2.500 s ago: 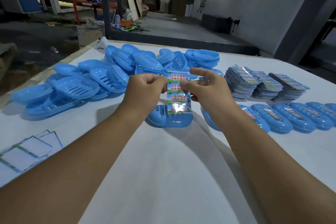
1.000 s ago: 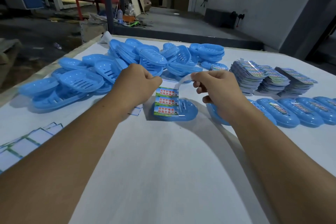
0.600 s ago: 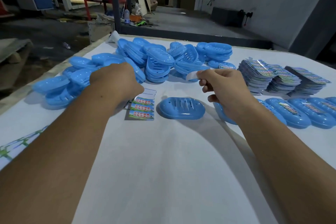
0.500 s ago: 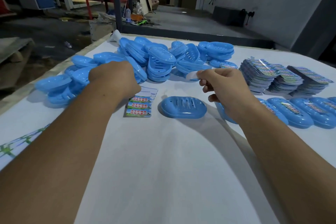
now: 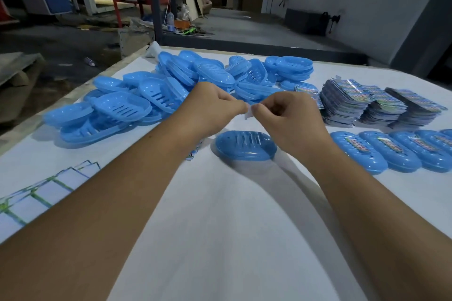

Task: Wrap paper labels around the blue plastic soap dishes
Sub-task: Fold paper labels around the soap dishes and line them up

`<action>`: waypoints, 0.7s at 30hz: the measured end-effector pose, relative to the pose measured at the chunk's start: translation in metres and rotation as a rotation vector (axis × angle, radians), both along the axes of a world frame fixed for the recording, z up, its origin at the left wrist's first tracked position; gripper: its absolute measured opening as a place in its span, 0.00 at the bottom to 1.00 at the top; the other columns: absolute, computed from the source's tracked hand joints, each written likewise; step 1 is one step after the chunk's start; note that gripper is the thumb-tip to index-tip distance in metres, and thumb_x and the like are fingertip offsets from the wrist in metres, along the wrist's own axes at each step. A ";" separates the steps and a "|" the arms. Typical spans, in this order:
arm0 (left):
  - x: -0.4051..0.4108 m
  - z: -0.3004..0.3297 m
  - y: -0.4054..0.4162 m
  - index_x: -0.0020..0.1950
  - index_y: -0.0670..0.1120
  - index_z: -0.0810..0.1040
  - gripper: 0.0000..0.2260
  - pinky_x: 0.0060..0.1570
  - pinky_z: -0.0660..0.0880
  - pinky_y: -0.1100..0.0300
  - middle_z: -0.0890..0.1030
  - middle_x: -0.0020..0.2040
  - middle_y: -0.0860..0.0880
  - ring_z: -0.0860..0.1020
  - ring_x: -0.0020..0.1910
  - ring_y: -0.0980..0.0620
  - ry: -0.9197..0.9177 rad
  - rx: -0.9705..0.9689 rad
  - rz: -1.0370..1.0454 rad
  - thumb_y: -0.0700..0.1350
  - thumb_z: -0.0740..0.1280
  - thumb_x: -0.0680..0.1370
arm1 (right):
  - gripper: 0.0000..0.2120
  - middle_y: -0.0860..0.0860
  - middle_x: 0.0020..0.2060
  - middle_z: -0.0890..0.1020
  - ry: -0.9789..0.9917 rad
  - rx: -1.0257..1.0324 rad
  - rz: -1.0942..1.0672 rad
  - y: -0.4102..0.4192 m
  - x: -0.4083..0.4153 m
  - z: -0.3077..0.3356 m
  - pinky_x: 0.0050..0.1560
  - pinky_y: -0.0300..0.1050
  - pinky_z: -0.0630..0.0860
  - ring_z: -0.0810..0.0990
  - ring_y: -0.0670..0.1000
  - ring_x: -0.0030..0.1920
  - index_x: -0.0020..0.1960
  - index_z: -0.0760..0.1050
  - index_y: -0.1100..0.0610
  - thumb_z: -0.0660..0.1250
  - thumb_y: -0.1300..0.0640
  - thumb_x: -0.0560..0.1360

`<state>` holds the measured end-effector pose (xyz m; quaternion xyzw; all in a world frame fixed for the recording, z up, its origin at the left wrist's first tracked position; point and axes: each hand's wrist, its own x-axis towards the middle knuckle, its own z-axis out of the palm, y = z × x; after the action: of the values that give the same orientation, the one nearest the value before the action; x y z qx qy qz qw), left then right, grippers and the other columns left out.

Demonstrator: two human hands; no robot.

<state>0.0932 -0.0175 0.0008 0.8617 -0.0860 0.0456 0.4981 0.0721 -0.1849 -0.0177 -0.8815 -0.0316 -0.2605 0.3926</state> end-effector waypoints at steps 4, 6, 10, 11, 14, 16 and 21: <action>-0.004 -0.004 -0.005 0.40 0.51 0.87 0.08 0.27 0.67 0.72 0.79 0.25 0.60 0.75 0.28 0.68 0.025 -0.036 -0.047 0.55 0.75 0.73 | 0.10 0.42 0.23 0.75 0.003 0.029 0.020 -0.001 0.001 0.000 0.29 0.31 0.64 0.68 0.42 0.26 0.33 0.79 0.55 0.72 0.53 0.72; -0.005 -0.005 -0.006 0.40 0.52 0.87 0.07 0.32 0.68 0.70 0.82 0.30 0.58 0.78 0.35 0.66 0.032 -0.047 -0.055 0.54 0.75 0.73 | 0.10 0.43 0.24 0.75 0.013 0.044 0.024 -0.002 0.000 0.001 0.28 0.31 0.64 0.68 0.42 0.26 0.33 0.80 0.55 0.72 0.53 0.71; -0.006 -0.006 -0.005 0.38 0.56 0.87 0.05 0.40 0.72 0.64 0.86 0.40 0.56 0.82 0.48 0.58 0.037 -0.051 -0.053 0.54 0.74 0.73 | 0.08 0.42 0.23 0.75 0.045 0.049 0.031 -0.001 -0.001 0.002 0.26 0.30 0.64 0.69 0.41 0.25 0.34 0.82 0.54 0.72 0.54 0.71; -0.006 -0.007 -0.005 0.39 0.57 0.86 0.05 0.41 0.72 0.63 0.86 0.41 0.55 0.82 0.49 0.57 0.040 -0.050 -0.053 0.54 0.74 0.73 | 0.08 0.42 0.23 0.75 0.054 0.058 0.036 -0.002 -0.001 0.002 0.26 0.30 0.64 0.69 0.41 0.24 0.34 0.82 0.54 0.71 0.53 0.71; -0.006 -0.005 -0.004 0.40 0.56 0.87 0.05 0.42 0.72 0.62 0.86 0.43 0.54 0.81 0.49 0.57 0.062 -0.050 -0.056 0.54 0.74 0.73 | 0.08 0.47 0.23 0.76 0.077 0.089 0.082 -0.004 -0.003 0.003 0.26 0.34 0.65 0.67 0.42 0.24 0.35 0.83 0.55 0.72 0.53 0.72; -0.005 -0.004 -0.003 0.41 0.55 0.87 0.05 0.41 0.71 0.61 0.85 0.42 0.55 0.80 0.48 0.57 0.080 -0.049 -0.051 0.54 0.74 0.73 | 0.10 0.53 0.27 0.79 0.074 0.080 0.119 -0.005 -0.004 0.003 0.28 0.40 0.67 0.69 0.45 0.26 0.36 0.83 0.56 0.73 0.52 0.73; -0.002 -0.002 -0.001 0.47 0.52 0.87 0.13 0.38 0.68 0.63 0.83 0.41 0.57 0.77 0.44 0.63 0.080 -0.070 0.005 0.59 0.76 0.70 | 0.14 0.41 0.35 0.86 0.070 0.055 0.174 -0.002 -0.006 0.005 0.30 0.35 0.73 0.80 0.40 0.33 0.41 0.85 0.49 0.66 0.49 0.81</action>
<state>0.0909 -0.0188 -0.0008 0.8450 -0.0623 0.0153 0.5309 0.0662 -0.1872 -0.0126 -0.8729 -0.0872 -0.1951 0.4385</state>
